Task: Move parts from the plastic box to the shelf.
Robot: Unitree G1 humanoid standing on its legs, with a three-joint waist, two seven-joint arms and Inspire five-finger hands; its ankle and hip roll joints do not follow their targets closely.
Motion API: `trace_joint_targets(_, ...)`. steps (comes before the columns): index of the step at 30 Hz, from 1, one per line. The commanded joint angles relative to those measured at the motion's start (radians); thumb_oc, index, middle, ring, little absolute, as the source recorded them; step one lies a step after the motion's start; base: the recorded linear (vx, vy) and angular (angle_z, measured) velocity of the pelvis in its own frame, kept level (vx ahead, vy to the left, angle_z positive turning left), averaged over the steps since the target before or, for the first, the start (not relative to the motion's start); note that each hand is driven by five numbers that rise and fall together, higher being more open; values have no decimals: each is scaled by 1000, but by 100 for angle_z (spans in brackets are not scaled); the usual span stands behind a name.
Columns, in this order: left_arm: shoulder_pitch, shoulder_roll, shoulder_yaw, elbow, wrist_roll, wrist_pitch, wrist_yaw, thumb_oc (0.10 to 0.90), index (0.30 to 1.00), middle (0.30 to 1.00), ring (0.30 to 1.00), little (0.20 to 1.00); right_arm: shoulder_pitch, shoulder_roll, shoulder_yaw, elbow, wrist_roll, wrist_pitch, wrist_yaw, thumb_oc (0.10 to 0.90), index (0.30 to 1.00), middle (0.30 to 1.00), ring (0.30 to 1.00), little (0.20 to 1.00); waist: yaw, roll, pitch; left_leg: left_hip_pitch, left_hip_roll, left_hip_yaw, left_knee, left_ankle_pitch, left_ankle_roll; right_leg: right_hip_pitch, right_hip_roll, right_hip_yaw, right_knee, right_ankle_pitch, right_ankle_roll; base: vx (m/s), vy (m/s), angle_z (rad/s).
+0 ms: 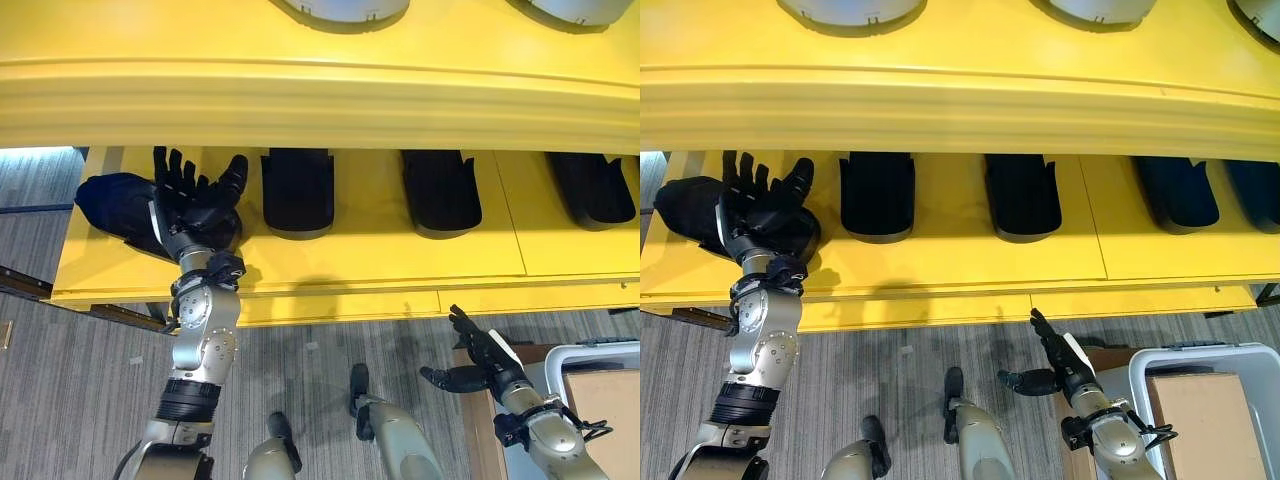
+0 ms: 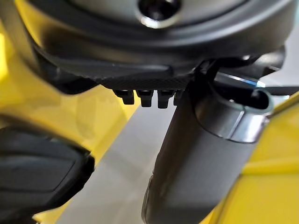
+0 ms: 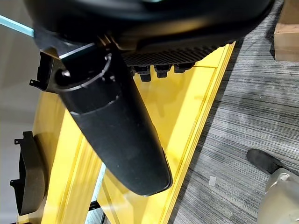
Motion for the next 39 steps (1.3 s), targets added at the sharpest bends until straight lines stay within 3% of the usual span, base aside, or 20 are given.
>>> trace_joint_targets(1, -53, 44, 32, -96, 88, -126, 12, 900, 1000, 1000, 1000, 1000, 3, -59, -23, -119, 32, -89, -28, 900, 1000, 1000, 1000, 1000, 15, 3, -76, -16, 72, -22, -42, 93, -20, 98, -93, 33, 62, -118, 137, 0, 0, 0)
trace_joint_targets(9, -44, 37, 61, -104, 138, -129, 61, 900, 1000, 1000, 1000, 1000, -6, -62, -18, -116, 29, -91, -35, 900, 1000, 1000, 1000, 1000, 22, -3, -76, -6, 67, -24, -48, 91, -18, 111, -97, 29, 59, -118, 140, 0, 0, 0)
trace_joint_targets(24, -191, 67, 59, 63, 226, -98, 180, 900, 1000, 1000, 1000, 1000, -18, -87, 7, -116, 41, -90, -40, 900, 1000, 1000, 1000, 1000, 6, -14, -88, -10, 65, -20, -42, 84, -18, 108, -94, 35, 56, -117, 143, 1, 1, 0)
trace_joint_targets(39, -263, 80, 75, 255, 83, -102, 174, 900, 1000, 1000, 1000, 1000, -28, -98, 22, -116, 47, -74, -41, 900, 1000, 1000, 1000, 1000, -9, -22, -85, -23, 61, -13, -28, 78, -15, 91, -91, 46, 58, -115, 145, 2, 4, -1)
